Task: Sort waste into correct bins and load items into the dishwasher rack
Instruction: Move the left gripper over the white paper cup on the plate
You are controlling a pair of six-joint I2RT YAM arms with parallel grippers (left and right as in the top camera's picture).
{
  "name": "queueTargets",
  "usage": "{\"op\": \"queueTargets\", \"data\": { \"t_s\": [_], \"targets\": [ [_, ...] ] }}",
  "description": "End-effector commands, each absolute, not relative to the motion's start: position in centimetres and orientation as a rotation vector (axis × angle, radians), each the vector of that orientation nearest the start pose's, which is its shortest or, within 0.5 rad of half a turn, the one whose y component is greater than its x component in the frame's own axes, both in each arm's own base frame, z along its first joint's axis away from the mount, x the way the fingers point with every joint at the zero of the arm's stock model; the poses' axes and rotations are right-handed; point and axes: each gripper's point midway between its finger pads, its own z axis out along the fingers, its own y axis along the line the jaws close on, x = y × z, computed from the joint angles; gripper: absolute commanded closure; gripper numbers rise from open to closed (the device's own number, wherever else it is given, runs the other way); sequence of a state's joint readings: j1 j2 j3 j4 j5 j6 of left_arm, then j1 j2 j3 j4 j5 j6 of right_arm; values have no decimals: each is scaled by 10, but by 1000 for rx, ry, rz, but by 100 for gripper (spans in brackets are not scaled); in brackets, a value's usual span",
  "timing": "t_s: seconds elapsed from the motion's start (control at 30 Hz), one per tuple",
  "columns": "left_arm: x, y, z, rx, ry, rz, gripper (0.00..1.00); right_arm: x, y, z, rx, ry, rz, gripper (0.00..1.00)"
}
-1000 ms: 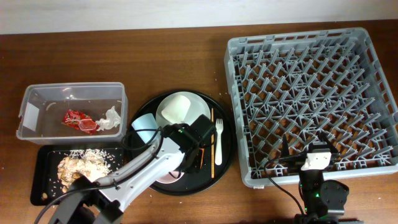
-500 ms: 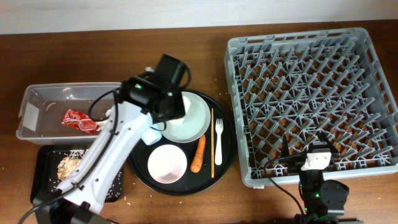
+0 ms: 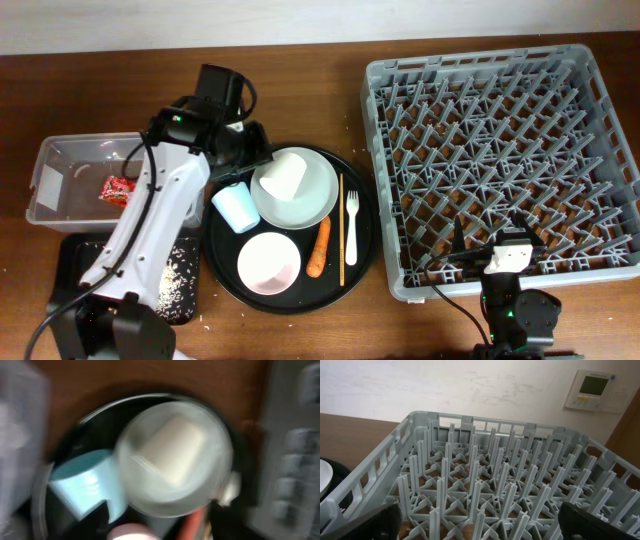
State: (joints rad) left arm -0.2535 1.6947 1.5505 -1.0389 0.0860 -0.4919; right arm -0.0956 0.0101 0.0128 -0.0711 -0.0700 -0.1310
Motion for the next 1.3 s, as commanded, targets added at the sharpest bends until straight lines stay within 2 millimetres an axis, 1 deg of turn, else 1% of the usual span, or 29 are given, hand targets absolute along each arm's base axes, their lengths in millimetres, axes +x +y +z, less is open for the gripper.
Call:
{"op": "queueTargets", "data": {
  "t_s": [0.0, 0.03, 0.07, 0.1, 0.13, 0.17, 0.23, 0.27, 0.3, 0.37, 0.4, 0.43, 0.5, 0.53, 0.57, 0.6, 0.63, 0.7, 0.73, 0.77, 0.8, 0.83, 0.93, 1.03, 1.07, 1.13, 1.17, 1.2, 1.27],
  "targets": [
    [372, -55, 164, -117, 2821, 118, 28, 246, -11, 158, -84, 1640, -115, 1],
    [371, -55, 163, -117, 2825, 121, 38, 246, -11, 158, -84, 1640, -115, 1],
    [371, -55, 163, -145, 2822, 113, 27, 246, -11, 158, -84, 1640, -115, 1],
    [374, -56, 164, -193, 2807, 100, 24, 246, -11, 158, -84, 1640, -114, 1],
    [379, -57, 166, -194, 2783, 91, 22, 246, -11, 158, -84, 1640, -115, 1],
    [384, -59, 168, -134, 2767, 87, 23, 246, -11, 158, -84, 1640, -115, 1],
    [385, -64, 167, 45, 2776, 79, 26, 246, -11, 158, -84, 1640, -115, 1],
    [383, -75, 166, 153, 2787, 6, 26, 246, -11, 158, -84, 1640, -115, 1],
    [377, -96, 164, 267, 2799, -154, 26, 246, -11, 158, -84, 1640, -115, 1],
    [369, -119, 166, 307, 2806, -356, 23, 246, -11, 158, -84, 1640, -115, 1],
    [367, -130, 166, 258, 2820, -461, 23, 246, -11, 158, -84, 1640, -115, 1],
    [363, -138, 161, 91, 2867, -555, 23, 246, -11, 158, -84, 1640, -115, 1],
    [358, -140, 146, -97, 2922, -589, 23, 246, -11, 158, -84, 1640, -115, 1],
    [356, -149, 138, -131, 2919, -674, 23, 246, -11, 158, -84, 1640, -115, 1],
    [357, -160, 134, -124, 2898, -762, 23, 246, -11, 158, -84, 1640, -115, 1],
    [359, -168, 128, -147, 2875, -824, 24, 246, -11, 158, -84, 1640, -115, 1],
    [362, -171, 119, -208, 2855, -853, 24, 246, -11, 158, -84, 1640, -115, 1],
    [366, -171, 107, -270, 2830, -871, 24, 246, -11, 158, -84, 1640, -115, 1],
    [367, -173, 97, -314, 2810, -886, 24, 246, -11, 158, -84, 1640, -115, 1],
    [369, -174, 91, -337, 2790, -898, 24, 246, -11, 158, -84, 1640, -115, 1],
    [369, -174, 86, -366, 2782, -906, 25, 246, -11, 158, -84, 1640, -114, 1],
    [370, -174, 85, -367, 2778, -907, 25, 246, -11, 158, -84, 1640, -115, 1],
    [374, -174, 87, -361, 2759, -911, 26, 246, -11, 158, -84, 1640, -115, 1],
    [371, -183, 88, -324, 2761, -917, 26, 246, -11, 158, -84, 1640, -115, 1],
    [373, -186, 89, -263, 2747, -912, 28, 246, -11, 158, -84, 1640, -115, 1],
    [376, -189, 93, -130, 2718, -894, 30, 246, -11, 158, -84, 1640, -115, 1],
    [377, -189, 97, -101, 2705, -891, 30, 246, -11, 158, -84, 1640, -114, 1],
    [380, -187, 105, -95, 2682, -866, 31, 246, -11, 158, -84, 1640, -115, 1],
    [382, -176, 119, -112, 2646, -771, 30, 246, -11, 158, -84, 1640, -115, 1]
  ]
}}
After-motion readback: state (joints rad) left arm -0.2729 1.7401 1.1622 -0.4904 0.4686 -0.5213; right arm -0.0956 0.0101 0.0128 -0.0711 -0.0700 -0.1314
